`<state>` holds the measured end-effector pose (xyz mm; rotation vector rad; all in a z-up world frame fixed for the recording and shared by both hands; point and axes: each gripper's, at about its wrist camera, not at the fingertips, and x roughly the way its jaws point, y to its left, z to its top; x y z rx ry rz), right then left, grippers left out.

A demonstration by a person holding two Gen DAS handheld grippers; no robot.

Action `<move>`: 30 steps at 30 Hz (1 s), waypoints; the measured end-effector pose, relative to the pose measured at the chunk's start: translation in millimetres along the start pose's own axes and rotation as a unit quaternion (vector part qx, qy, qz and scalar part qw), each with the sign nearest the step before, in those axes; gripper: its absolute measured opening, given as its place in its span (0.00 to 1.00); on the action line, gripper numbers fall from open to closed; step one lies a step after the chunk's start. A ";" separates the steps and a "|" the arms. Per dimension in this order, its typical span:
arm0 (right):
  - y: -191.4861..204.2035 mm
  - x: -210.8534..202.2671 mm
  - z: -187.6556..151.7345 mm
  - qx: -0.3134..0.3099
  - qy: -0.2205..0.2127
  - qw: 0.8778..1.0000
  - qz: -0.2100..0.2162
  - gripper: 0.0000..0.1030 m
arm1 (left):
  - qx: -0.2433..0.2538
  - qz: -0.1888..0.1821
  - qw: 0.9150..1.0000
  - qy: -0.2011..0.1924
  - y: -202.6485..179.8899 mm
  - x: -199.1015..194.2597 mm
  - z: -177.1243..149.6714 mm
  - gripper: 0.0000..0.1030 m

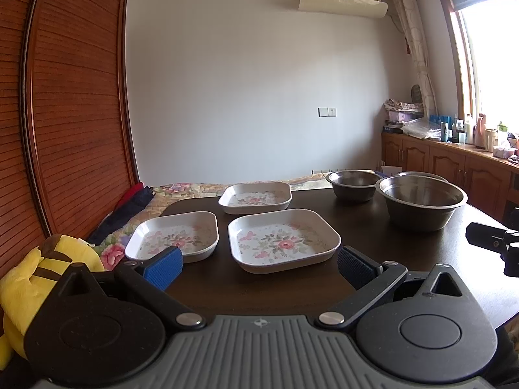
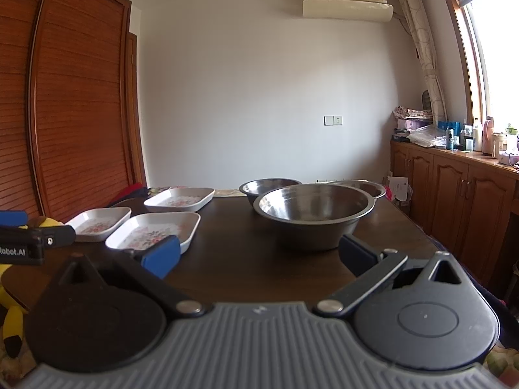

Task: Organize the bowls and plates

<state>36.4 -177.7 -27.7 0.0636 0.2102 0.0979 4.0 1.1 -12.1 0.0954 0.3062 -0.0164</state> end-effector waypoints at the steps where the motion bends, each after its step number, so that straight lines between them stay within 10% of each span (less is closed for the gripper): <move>1: 0.1 0.6 0.0 0.000 0.001 1.000 0.001 1.00 | 0.000 -0.001 1.000 0.002 0.6 0.8 -0.4 1.00; 30: 42.9 54.8 30.5 -0.077 0.065 0.990 0.101 1.00 | 0.015 -0.018 0.999 0.044 49.6 49.0 23.3 1.00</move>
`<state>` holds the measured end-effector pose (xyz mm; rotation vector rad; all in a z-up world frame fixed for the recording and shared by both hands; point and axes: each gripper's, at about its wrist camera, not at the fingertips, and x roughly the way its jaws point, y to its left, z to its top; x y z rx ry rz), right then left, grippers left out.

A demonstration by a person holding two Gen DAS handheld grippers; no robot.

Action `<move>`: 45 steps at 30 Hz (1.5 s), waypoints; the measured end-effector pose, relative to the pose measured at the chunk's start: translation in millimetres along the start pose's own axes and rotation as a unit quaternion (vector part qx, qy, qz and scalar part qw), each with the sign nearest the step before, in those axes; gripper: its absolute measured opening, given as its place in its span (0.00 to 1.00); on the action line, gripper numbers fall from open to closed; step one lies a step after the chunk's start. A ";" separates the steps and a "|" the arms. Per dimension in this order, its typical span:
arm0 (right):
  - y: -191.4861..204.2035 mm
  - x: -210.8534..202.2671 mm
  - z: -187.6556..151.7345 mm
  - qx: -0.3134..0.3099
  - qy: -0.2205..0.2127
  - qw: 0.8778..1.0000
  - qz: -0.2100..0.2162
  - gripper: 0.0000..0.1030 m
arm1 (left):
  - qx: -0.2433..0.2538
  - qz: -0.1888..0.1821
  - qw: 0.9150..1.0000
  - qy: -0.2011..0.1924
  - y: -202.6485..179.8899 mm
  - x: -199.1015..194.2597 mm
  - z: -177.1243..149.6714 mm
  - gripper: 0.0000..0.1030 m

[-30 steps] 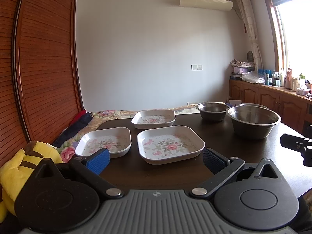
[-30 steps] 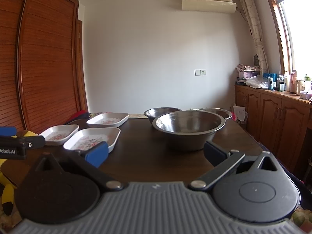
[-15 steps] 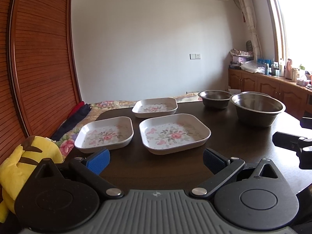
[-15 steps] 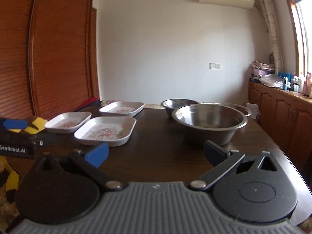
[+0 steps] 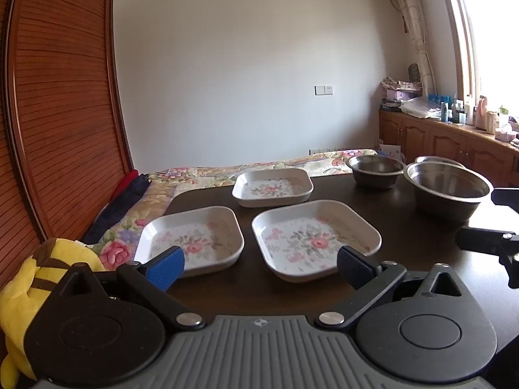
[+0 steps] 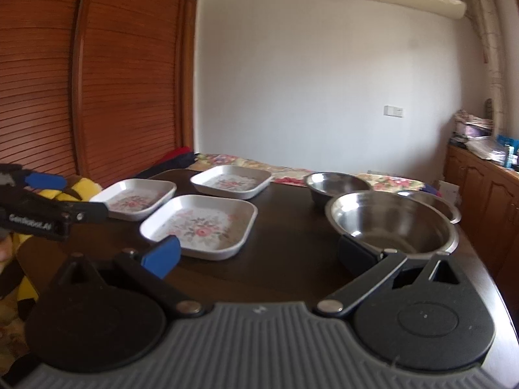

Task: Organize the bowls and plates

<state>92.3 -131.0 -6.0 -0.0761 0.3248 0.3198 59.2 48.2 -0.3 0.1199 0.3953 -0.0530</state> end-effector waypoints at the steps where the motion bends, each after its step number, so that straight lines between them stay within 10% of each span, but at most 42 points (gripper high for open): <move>1: -0.6 2.4 2.8 0.000 0.003 1.000 0.009 1.00 | -0.003 -0.003 1.000 0.004 2.0 2.5 2.2 1.00; 7: -3.9 23.0 21.7 -0.007 0.026 0.998 0.049 0.99 | -0.025 -0.039 0.998 0.034 9.9 22.5 11.9 1.00; 10: -7.2 36.4 30.7 -0.009 0.042 0.997 0.068 0.85 | -0.027 -0.038 0.998 0.035 9.6 30.5 13.7 0.81; 24: -17.8 107.0 38.0 0.005 0.130 0.986 0.109 0.43 | -0.034 -0.050 0.994 0.093 11.7 80.9 13.1 0.54; 45: -16.6 138.1 32.2 0.004 0.175 0.978 0.113 0.38 | -0.035 -0.060 0.990 0.126 8.6 106.7 9.3 0.48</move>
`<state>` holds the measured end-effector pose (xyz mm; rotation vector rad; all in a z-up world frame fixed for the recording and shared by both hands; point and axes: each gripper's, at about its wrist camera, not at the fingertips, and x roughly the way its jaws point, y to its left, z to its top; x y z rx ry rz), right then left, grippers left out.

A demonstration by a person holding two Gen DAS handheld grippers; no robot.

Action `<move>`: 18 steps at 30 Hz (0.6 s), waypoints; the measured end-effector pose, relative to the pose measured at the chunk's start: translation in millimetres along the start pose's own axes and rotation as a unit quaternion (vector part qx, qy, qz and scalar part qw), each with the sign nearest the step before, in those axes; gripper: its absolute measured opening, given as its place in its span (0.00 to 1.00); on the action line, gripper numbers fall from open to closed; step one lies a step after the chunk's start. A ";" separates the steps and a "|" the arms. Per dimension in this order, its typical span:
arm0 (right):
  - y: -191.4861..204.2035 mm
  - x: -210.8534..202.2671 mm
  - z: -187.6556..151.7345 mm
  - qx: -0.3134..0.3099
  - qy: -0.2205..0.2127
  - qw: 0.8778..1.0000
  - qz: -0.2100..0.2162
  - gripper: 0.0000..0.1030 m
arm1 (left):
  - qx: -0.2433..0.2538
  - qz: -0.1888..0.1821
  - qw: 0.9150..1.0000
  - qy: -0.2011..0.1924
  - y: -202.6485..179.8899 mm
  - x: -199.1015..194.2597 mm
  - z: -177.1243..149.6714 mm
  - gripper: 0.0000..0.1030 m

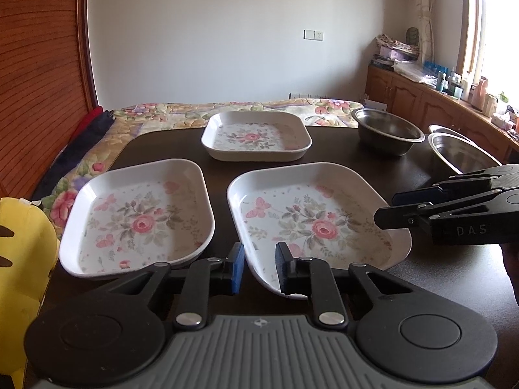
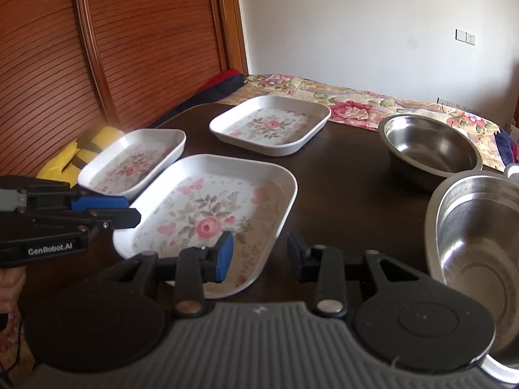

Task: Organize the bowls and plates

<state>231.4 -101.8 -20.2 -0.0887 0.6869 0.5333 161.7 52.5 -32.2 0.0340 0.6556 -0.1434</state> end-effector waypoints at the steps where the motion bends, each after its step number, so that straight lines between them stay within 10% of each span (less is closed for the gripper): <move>1: -0.4 0.9 0.0 0.000 0.001 1.000 0.000 0.37 | 0.000 0.000 1.000 0.001 0.3 0.8 -0.3 0.48; 18: -6.0 16.2 -2.5 0.021 0.012 1.000 -0.007 0.19 | -0.006 0.001 1.000 0.006 4.3 17.5 -3.0 0.39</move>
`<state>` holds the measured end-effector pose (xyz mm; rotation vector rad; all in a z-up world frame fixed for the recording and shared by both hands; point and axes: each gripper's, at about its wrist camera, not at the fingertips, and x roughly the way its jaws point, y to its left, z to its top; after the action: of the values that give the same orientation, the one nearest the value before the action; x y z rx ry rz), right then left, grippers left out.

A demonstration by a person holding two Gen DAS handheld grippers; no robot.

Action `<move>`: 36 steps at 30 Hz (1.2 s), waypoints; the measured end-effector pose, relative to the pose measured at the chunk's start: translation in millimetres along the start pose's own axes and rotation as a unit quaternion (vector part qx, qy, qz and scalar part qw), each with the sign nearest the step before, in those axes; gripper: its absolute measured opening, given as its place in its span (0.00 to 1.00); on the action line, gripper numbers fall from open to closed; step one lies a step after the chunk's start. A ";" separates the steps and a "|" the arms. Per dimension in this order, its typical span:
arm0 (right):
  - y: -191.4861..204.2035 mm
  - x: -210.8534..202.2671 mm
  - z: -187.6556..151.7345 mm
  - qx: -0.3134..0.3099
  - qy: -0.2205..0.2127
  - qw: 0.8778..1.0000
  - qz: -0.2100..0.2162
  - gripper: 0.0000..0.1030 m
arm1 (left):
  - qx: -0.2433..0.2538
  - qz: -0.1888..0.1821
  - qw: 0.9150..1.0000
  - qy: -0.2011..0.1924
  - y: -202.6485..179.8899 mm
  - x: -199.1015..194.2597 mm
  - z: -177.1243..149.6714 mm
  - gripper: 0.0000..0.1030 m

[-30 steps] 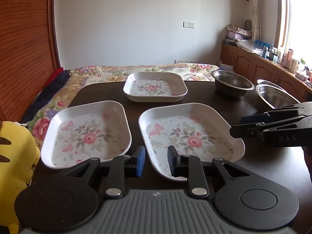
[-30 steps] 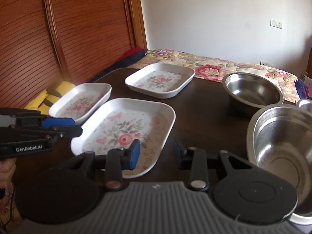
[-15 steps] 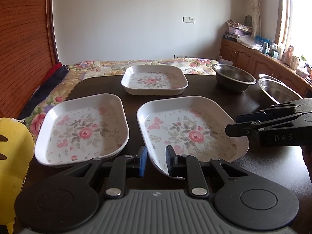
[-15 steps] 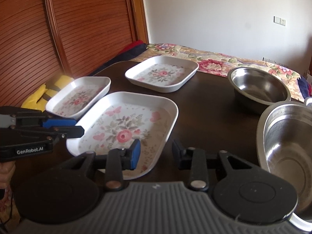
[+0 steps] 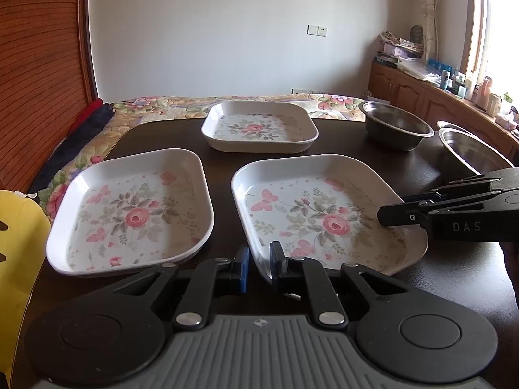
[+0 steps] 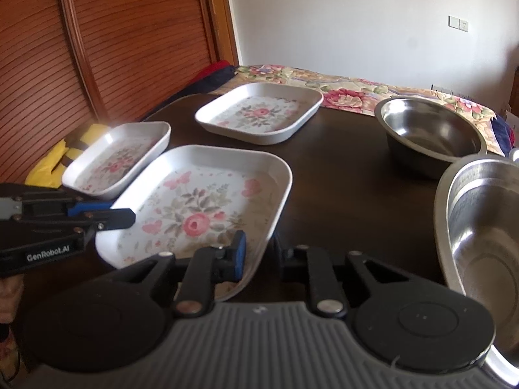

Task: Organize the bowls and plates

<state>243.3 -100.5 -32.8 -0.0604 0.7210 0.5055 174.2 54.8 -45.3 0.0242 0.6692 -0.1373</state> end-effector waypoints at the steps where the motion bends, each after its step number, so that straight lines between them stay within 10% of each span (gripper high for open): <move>1: -0.7 0.0 0.1 0.003 0.000 1.000 0.001 0.19 | 0.000 0.000 1.000 0.000 -0.2 0.2 0.3 0.39; 36: 30.5 -69.4 -49.2 0.035 -0.036 0.999 0.017 0.12 | -0.011 -0.033 0.999 -0.032 -4.9 -81.1 -44.2 0.36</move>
<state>154.7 -113.9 -21.6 0.0356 0.6702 0.5126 83.4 62.5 -29.7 -0.0243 0.6072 -0.1934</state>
